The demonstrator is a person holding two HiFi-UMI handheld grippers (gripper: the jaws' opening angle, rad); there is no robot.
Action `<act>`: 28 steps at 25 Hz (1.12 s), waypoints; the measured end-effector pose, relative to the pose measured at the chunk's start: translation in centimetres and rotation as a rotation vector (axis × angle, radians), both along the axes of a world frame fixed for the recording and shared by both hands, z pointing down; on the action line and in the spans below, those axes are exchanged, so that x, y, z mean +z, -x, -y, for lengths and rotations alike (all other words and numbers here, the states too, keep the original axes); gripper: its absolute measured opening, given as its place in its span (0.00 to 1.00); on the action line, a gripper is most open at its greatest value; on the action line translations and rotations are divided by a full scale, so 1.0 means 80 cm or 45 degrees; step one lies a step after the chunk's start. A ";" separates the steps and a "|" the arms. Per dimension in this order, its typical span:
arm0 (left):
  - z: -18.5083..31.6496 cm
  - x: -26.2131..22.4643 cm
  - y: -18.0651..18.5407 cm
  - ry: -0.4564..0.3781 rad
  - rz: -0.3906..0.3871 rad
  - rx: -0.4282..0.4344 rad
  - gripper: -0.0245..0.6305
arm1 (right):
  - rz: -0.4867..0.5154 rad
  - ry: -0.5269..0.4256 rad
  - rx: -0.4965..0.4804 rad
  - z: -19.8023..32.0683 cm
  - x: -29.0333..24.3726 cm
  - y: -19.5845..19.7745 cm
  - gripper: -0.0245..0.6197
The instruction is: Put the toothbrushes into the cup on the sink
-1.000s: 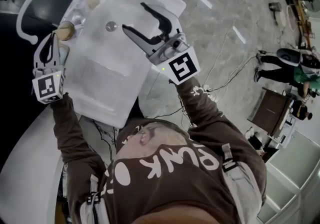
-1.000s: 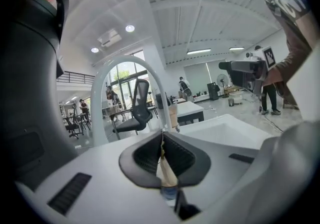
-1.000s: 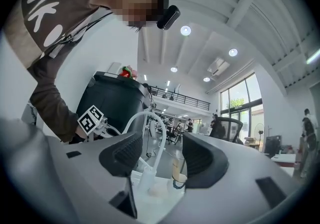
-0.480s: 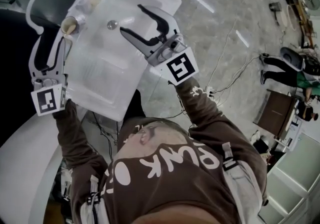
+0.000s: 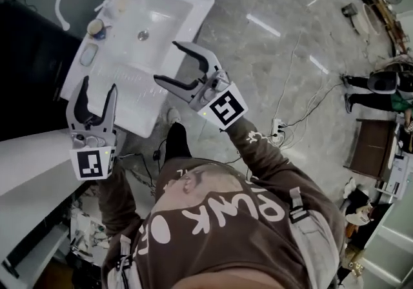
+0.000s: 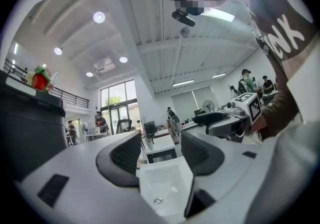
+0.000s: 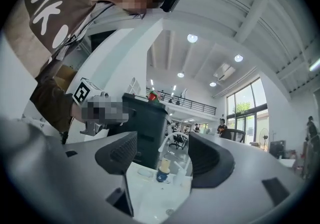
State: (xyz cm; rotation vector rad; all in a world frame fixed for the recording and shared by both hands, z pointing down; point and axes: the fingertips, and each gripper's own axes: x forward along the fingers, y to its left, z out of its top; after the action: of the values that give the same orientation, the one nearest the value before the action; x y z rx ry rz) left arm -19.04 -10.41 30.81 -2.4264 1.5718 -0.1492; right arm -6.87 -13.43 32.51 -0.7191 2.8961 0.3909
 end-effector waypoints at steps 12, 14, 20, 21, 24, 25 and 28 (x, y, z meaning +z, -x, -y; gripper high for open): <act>-0.368 -0.041 -0.170 -0.034 0.021 0.053 0.41 | -0.160 -0.024 -0.036 -0.354 -0.008 -0.136 0.52; -0.404 -0.048 -0.180 -0.029 0.020 0.050 0.41 | -0.149 -0.013 -0.029 -0.390 -0.013 -0.149 0.52; -0.461 -0.059 -0.199 -0.007 0.012 0.045 0.41 | -0.135 0.031 -0.020 -0.456 -0.010 -0.171 0.52; -0.466 -0.059 -0.201 -0.001 0.012 0.048 0.41 | -0.130 0.042 -0.016 -0.462 -0.008 -0.173 0.52; -0.476 -0.060 -0.204 0.011 0.009 0.061 0.41 | -0.129 0.061 -0.005 -0.474 -0.003 -0.175 0.51; -0.477 -0.059 -0.204 0.016 0.008 0.066 0.41 | -0.128 0.056 0.000 -0.476 -0.002 -0.175 0.51; -0.479 -0.057 -0.200 0.027 0.010 0.088 0.41 | -0.135 0.053 0.022 -0.481 0.002 -0.171 0.49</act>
State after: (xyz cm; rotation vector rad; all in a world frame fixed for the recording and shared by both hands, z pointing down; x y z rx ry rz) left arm -3.07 27.93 26.27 -2.4897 1.4884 -0.1629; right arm 6.81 25.07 32.65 -0.7524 3.0078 0.3826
